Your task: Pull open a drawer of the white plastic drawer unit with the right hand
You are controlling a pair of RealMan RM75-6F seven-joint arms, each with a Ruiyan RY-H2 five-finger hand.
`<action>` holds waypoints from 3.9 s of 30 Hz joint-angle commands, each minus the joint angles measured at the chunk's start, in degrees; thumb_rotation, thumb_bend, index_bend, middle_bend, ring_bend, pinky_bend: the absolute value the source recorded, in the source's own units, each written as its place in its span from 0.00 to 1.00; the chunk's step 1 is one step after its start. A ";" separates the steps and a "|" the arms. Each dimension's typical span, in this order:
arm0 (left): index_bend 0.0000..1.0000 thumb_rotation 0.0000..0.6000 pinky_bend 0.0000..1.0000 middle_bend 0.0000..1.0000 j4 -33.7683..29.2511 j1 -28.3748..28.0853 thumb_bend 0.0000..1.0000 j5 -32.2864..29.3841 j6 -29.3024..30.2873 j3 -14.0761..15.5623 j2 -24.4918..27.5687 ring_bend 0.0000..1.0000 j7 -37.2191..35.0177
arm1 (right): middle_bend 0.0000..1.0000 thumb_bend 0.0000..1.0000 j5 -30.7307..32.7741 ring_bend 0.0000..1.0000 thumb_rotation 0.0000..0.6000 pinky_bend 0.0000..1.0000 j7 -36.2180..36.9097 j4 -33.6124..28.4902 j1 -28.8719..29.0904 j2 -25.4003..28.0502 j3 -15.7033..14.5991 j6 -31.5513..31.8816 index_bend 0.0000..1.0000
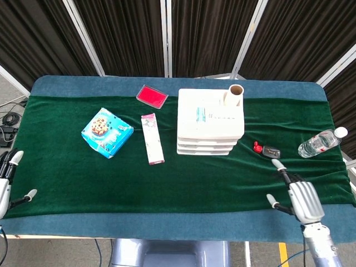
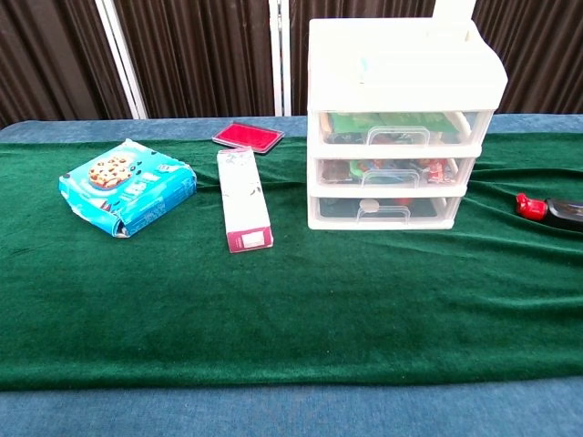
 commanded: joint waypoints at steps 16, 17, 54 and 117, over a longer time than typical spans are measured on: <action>0.00 1.00 0.00 0.00 0.18 0.20 0.00 -1.07 0.21 -0.83 0.86 0.00 -2.58 | 0.96 0.42 14.90 0.98 1.00 0.83 15.85 -9.32 11.49 -7.08 3.98 -20.87 0.12; 0.00 1.00 0.00 0.00 0.21 0.21 0.00 -1.12 0.25 -0.89 0.89 0.00 -2.66 | 0.96 0.43 15.59 0.98 1.00 0.83 16.61 -9.32 11.94 -7.35 4.21 -21.75 0.11; 0.00 1.00 0.00 0.00 1.04 0.38 0.00 -2.40 0.17 -1.90 1.75 0.00 -5.83 | 0.94 0.50 30.44 0.97 1.00 0.83 21.19 5.94 18.63 -27.06 13.78 -22.98 0.00; 0.00 1.00 0.00 0.00 1.34 0.36 0.00 -2.68 -0.36 -1.96 2.01 0.00 -6.95 | 0.94 0.51 33.35 0.97 1.00 0.83 20.79 6.70 20.60 -30.73 16.84 -26.24 0.11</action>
